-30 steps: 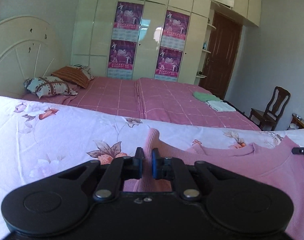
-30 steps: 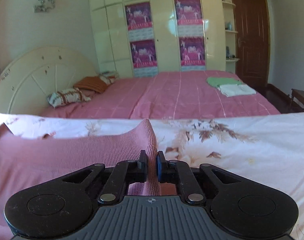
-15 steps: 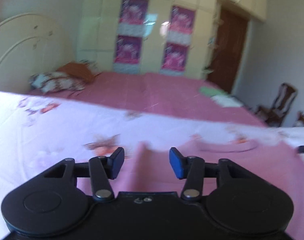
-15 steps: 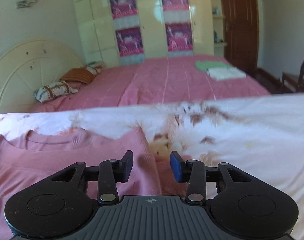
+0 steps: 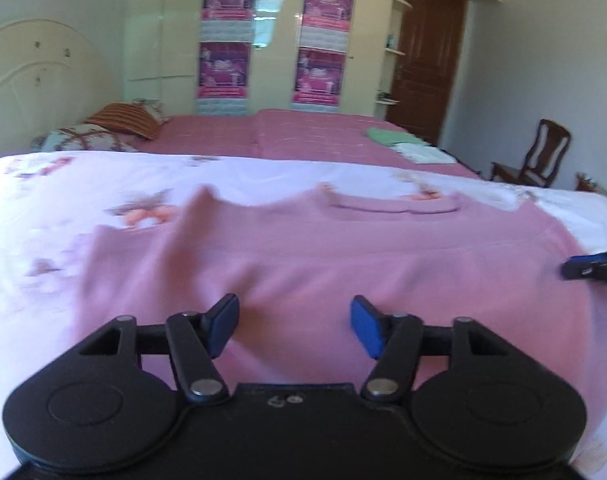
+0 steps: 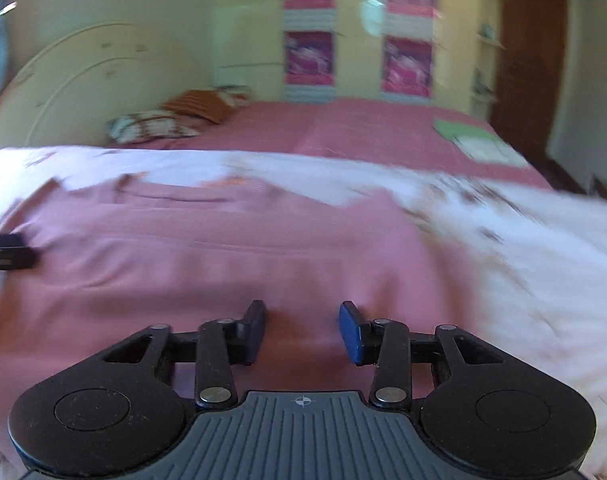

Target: Fold small clothes

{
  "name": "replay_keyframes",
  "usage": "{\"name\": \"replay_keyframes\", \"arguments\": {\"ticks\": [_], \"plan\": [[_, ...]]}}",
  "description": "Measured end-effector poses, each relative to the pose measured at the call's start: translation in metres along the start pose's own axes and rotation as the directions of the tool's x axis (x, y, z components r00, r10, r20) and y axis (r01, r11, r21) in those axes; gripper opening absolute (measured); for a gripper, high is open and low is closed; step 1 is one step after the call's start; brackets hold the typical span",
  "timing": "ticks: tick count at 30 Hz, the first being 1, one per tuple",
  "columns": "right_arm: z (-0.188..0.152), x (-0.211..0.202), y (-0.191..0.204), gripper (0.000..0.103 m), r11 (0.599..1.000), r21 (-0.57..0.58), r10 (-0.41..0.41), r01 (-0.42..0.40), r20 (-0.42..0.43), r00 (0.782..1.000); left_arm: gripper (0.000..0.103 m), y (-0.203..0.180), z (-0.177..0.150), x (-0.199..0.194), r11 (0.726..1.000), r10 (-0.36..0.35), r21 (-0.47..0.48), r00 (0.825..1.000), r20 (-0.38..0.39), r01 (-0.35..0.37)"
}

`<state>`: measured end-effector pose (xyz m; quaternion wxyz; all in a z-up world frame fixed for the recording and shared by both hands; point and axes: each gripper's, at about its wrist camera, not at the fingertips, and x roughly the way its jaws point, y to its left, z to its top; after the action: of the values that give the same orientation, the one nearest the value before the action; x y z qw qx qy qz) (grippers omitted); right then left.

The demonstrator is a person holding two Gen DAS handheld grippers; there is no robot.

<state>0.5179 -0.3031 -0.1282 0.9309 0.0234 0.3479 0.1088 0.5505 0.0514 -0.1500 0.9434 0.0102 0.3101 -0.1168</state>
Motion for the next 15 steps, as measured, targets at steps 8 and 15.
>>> {"name": "replay_keyframes", "arguments": {"ticks": [8, 15], "plan": [[-0.013, -0.059, 0.065, 0.039, 0.984, -0.120, 0.143, -0.135, 0.063, 0.988, 0.067, -0.090, -0.010, -0.053, 0.987, -0.150, 0.076, 0.986, 0.069, 0.145], [-0.050, -0.043, 0.100, 0.039, 0.979, -0.198, 0.047, -0.050, -0.023, 0.999, 0.069, -0.099, -0.039, -0.037, 0.993, -0.064, 0.101, 0.998, -0.023, 0.066]]}}
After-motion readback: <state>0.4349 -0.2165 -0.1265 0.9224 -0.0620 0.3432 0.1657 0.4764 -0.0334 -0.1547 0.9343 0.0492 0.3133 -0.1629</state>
